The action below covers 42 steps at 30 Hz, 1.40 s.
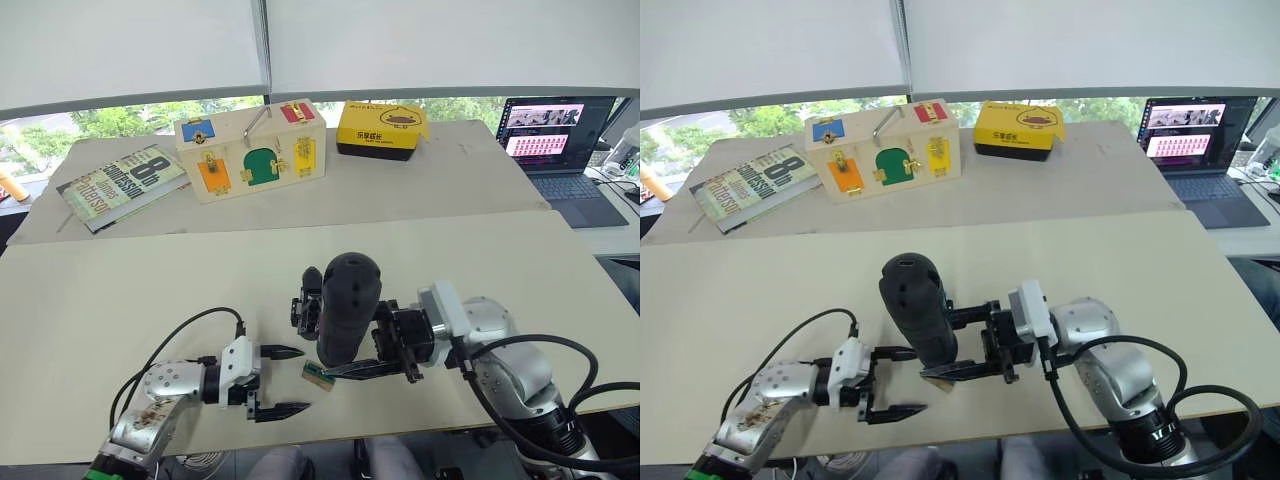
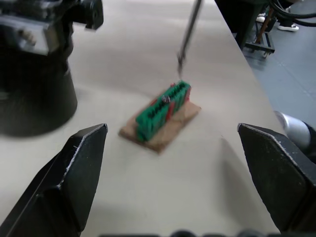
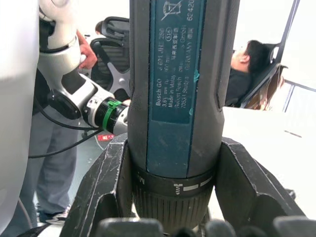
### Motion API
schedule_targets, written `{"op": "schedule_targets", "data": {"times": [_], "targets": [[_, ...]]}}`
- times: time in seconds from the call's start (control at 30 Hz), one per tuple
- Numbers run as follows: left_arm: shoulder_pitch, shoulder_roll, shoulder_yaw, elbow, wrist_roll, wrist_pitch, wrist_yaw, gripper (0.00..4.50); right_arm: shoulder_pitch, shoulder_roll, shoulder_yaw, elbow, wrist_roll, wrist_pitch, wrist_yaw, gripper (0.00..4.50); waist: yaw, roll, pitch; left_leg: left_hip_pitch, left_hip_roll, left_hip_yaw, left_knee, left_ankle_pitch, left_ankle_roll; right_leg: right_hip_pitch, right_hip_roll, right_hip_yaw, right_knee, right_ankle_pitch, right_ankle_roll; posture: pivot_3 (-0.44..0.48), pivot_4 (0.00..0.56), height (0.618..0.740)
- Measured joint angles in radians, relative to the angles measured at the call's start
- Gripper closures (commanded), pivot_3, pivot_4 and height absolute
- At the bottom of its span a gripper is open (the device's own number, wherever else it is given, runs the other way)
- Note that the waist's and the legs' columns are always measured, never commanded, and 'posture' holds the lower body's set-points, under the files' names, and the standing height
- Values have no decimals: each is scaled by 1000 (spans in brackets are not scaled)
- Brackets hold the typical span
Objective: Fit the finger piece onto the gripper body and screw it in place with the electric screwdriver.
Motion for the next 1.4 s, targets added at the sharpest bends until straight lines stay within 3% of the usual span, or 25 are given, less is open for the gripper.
{"op": "schedule_targets", "data": {"times": [0.4, 0.67, 0.87, 1.4], "targets": [[-23, 93, 186, -183, -214, 182, -2, 0, -95, -87, -124, -70, 173, 130, -57, 2598, 6, -1, 1, -1, 0, 0, -1, 0, -1, 0, 0, -1, -1, 0, 0, 0, 150, 740], [-86, 101, 233, -187, -251, 215, -11, 0, -183, -124, -205, -61, 284, 245, -137, 2598, 6, -1, 1, -1, 0, 0, -1, 0, -1, 0, -1, -2, -1, 0, 0, 0, 150, 740], [-146, 83, 238, -147, -251, 215, 5, 0, -278, -150, -234, 37, 327, 357, -208, 2598, 6, -1, 1, -1, 0, 0, -1, 0, 0, 0, -1, -2, -2, 0, 0, 0, 150, 740], [-184, 46, 233, -98, -228, 231, 23, 0, -427, 18, -171, 150, 292, 438, -337, 2598, -4, -1, 1, -2, -1, 0, 0, 0, 0, -2, -1, -9, -1, 1, -1, 0, 150, 740]]}}
